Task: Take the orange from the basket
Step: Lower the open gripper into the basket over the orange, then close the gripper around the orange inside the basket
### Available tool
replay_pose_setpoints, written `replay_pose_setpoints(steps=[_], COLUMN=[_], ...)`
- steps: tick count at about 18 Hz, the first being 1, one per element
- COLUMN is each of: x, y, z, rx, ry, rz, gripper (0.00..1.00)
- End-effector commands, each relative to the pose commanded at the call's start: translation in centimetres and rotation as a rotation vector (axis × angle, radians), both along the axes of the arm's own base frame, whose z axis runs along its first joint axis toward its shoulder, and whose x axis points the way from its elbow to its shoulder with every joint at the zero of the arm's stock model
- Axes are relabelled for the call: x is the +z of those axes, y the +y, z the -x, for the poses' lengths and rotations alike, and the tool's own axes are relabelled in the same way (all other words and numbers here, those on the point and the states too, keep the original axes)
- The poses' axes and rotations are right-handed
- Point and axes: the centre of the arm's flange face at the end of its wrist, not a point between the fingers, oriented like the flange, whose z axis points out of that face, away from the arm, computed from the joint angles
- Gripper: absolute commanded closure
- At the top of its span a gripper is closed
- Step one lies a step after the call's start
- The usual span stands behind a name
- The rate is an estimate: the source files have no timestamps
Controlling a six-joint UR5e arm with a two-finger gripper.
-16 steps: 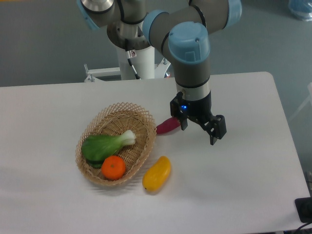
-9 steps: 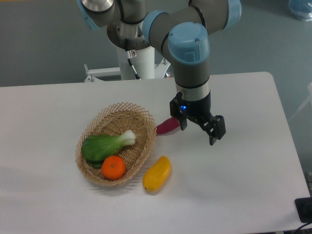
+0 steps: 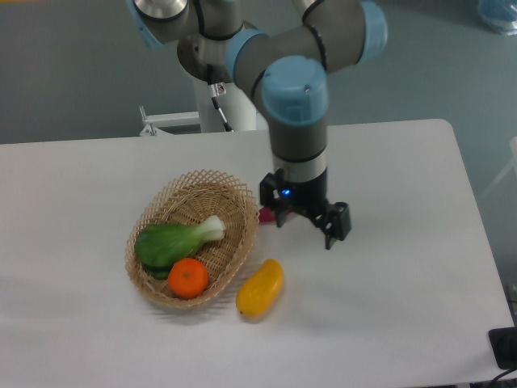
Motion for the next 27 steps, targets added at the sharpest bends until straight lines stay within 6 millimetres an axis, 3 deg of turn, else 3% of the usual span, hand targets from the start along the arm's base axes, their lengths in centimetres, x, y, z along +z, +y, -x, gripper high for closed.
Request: replay_pose_setpoints(steps=[2,4,6,7,13,17,27], x=[-1.7,-3.2,-4.0,-5.9,-10.8,-12.0,-12.5], y=[2.0,2.6,4.3,5.3,5.9,5.5,5.7], z=[-3.1,-4.0,-6.8,-7.5,-10.8,-11.0,-9.8], rx=[0.046,0.138,0.175,0.228,0.225,0.232,0.234], ry=[-0.085,-0.138,-0.194,-0.256,-0.297,-0.298,-0.227], rz=[-0.030,-0.033,-0.047,-0.044,-0.017,-0.005,0.032], gripper=[0.00,0.00,0.00,0.00,0.00,0.00,0.00])
